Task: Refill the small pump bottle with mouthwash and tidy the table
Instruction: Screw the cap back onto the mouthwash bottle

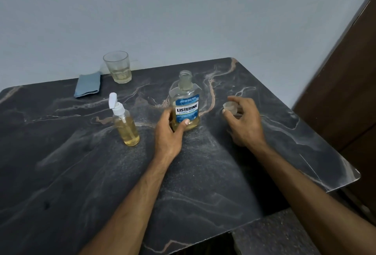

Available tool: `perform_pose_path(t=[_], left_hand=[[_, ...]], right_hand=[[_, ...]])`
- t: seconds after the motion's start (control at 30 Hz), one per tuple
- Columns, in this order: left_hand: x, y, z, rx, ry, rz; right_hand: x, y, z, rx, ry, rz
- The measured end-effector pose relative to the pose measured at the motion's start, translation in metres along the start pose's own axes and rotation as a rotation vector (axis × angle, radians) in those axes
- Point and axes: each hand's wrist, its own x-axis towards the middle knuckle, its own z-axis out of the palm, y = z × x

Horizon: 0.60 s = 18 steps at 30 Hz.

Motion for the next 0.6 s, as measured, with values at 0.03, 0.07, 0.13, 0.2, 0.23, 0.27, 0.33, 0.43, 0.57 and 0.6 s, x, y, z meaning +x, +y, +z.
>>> perform_pose_path(t=[0.03, 0.07, 0.13, 0.2, 0.23, 0.27, 0.33, 0.43, 0.57, 0.6], left_hand=[[-0.001, 0.000, 0.001, 0.001, -0.004, 0.004], [-0.001, 0.000, 0.000, 0.001, -0.008, 0.010], [-0.002, 0.000, 0.000, 0.004, -0.017, 0.019], [-0.002, 0.000, -0.002, 0.011, -0.043, 0.020], [-0.002, -0.001, -0.002, 0.018, -0.067, 0.016], [-0.003, -0.001, -0.002, 0.026, -0.092, 0.013], [-0.003, -0.003, -0.001, 0.033, -0.123, 0.017], [-0.003, -0.003, -0.002, 0.009, -0.131, 0.015], [-0.003, -0.003, -0.003, -0.024, -0.136, 0.026], [-0.003, -0.002, -0.002, -0.033, -0.139, 0.029]], right_hand=[[0.002, -0.008, -0.004, 0.029, -0.019, -0.008], [0.005, -0.019, -0.007, 0.059, -0.044, -0.028], [0.011, -0.043, -0.016, 0.130, -0.094, -0.074], [0.017, -0.067, -0.025, 0.166, -0.125, -0.132], [0.021, -0.079, -0.029, 0.167, -0.143, -0.166], [0.024, -0.090, -0.033, 0.161, -0.166, -0.202], [0.031, -0.110, -0.040, 0.129, -0.222, -0.273], [0.045, -0.138, -0.048, -0.041, -0.338, -0.372], [0.062, -0.167, -0.051, -0.370, -0.576, -0.482], [0.066, -0.172, -0.050, -0.435, -0.625, -0.497]])
